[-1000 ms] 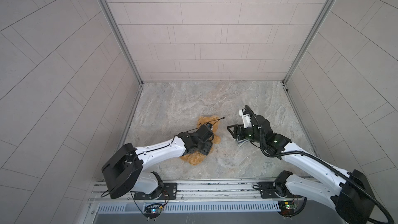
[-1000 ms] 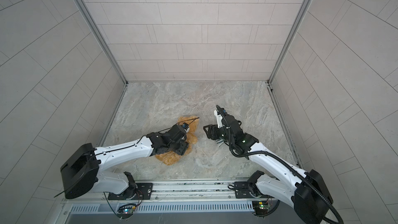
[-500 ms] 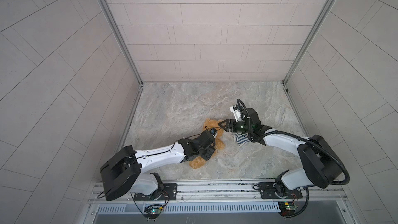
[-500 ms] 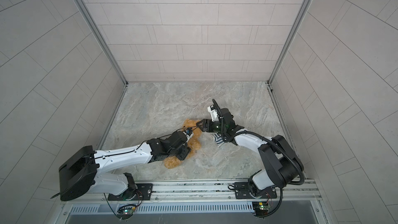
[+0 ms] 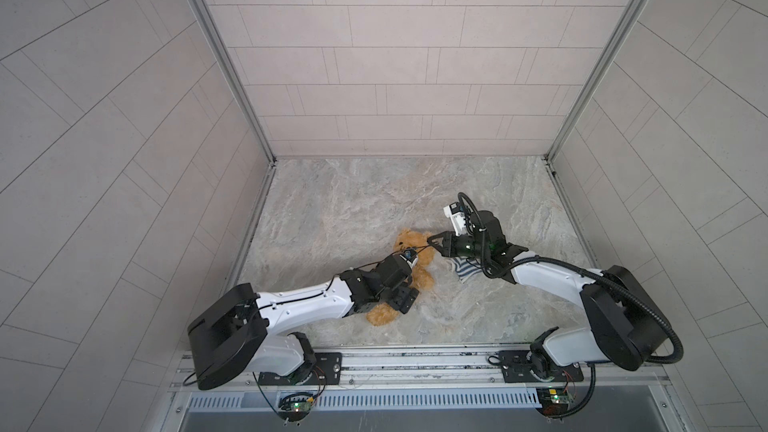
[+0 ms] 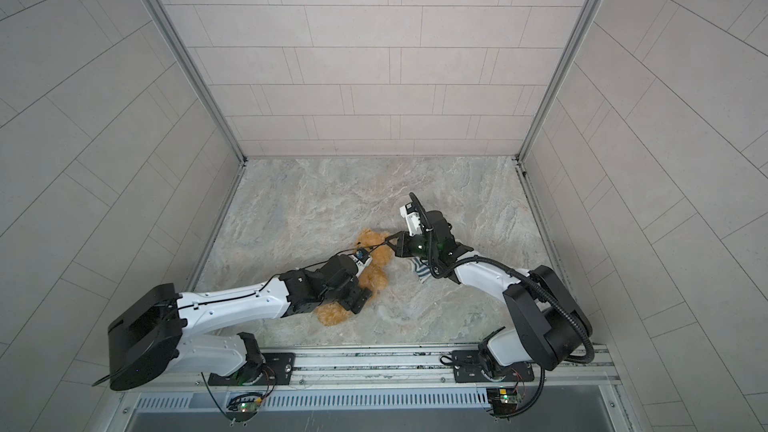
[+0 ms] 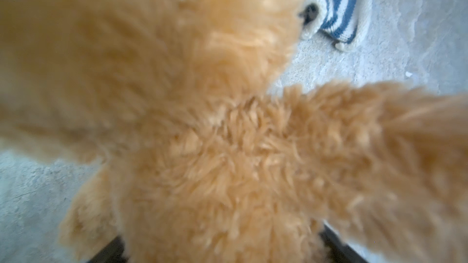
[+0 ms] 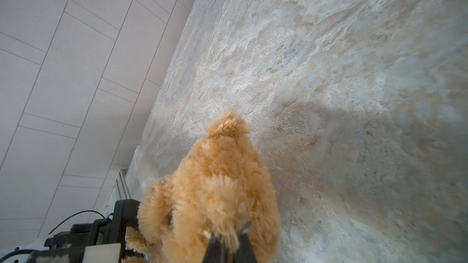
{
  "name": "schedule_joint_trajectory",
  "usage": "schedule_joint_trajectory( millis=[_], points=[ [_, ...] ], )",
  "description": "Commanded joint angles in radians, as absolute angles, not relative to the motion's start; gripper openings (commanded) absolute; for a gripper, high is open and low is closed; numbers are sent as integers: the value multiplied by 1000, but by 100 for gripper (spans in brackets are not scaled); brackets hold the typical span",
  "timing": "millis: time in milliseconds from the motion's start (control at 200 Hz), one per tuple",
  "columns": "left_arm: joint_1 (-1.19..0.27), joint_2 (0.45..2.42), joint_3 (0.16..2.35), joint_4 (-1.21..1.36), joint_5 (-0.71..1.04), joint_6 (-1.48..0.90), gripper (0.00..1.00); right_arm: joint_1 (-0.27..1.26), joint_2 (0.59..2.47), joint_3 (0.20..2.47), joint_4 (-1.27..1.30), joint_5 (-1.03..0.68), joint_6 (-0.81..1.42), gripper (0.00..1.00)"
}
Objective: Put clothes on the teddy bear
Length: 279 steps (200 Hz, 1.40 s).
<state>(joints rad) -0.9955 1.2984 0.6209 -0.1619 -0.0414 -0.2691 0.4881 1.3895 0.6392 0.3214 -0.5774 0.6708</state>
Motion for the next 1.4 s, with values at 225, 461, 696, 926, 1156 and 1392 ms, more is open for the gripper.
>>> schedule_joint_trajectory(
  millis=[225,461,696,926,1156,1392],
  points=[
    [-991,1028,498,-171,157,-425,100,559,1226,533,272,-458,555,0],
    [-839,836,476,-196,263,-527,100,599,1154,489,283,-388,501,0],
    [-807,991,558,-127,317,-537,98,633,1124,471,314,-338,512,0],
    [-852,1169,568,-41,254,-601,95,671,1060,426,334,-257,525,0],
    [-901,1318,546,89,178,-658,90,683,1034,387,327,-217,569,0],
    [-919,1407,537,200,187,-674,65,689,994,372,185,-134,599,2]
  ],
)
